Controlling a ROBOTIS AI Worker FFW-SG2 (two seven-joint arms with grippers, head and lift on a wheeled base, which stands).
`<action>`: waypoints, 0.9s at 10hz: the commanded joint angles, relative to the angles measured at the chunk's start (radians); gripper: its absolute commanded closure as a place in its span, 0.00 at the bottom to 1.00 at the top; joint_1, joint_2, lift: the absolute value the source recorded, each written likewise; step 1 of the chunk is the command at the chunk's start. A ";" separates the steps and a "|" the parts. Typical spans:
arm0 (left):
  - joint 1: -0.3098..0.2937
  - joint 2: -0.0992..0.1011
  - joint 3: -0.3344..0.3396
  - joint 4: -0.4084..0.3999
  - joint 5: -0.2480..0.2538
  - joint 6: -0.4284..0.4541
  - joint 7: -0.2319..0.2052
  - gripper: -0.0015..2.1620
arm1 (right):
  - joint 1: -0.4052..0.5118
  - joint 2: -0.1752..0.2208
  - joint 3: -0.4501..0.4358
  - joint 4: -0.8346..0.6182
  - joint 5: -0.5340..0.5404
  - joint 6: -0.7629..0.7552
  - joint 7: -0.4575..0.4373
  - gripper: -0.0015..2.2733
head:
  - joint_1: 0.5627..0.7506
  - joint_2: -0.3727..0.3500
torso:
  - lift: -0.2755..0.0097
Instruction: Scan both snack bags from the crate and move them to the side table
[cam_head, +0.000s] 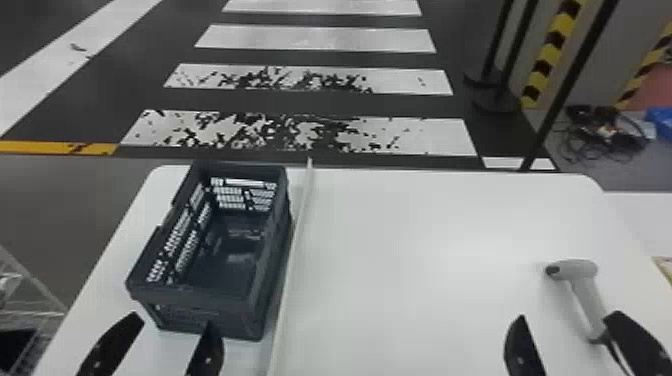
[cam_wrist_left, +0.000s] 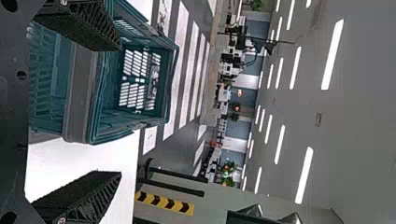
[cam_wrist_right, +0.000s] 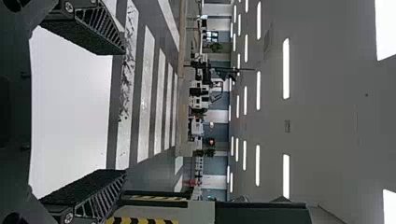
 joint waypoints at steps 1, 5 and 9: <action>0.000 0.000 -0.001 0.002 -0.005 0.002 0.000 0.02 | 0.004 0.002 0.002 0.006 0.000 -0.016 0.000 0.04 | 0.70 0.53 | 0.63; -0.001 -0.012 -0.019 0.011 -0.048 -0.001 0.000 0.02 | 0.008 0.002 0.016 0.014 0.000 -0.028 0.002 0.04 | 0.70 0.52 | 0.63; -0.011 -0.012 -0.027 0.011 -0.051 0.002 0.000 0.02 | 0.002 0.002 0.025 0.025 -0.006 -0.049 0.002 0.04 | 0.70 0.52 | 0.63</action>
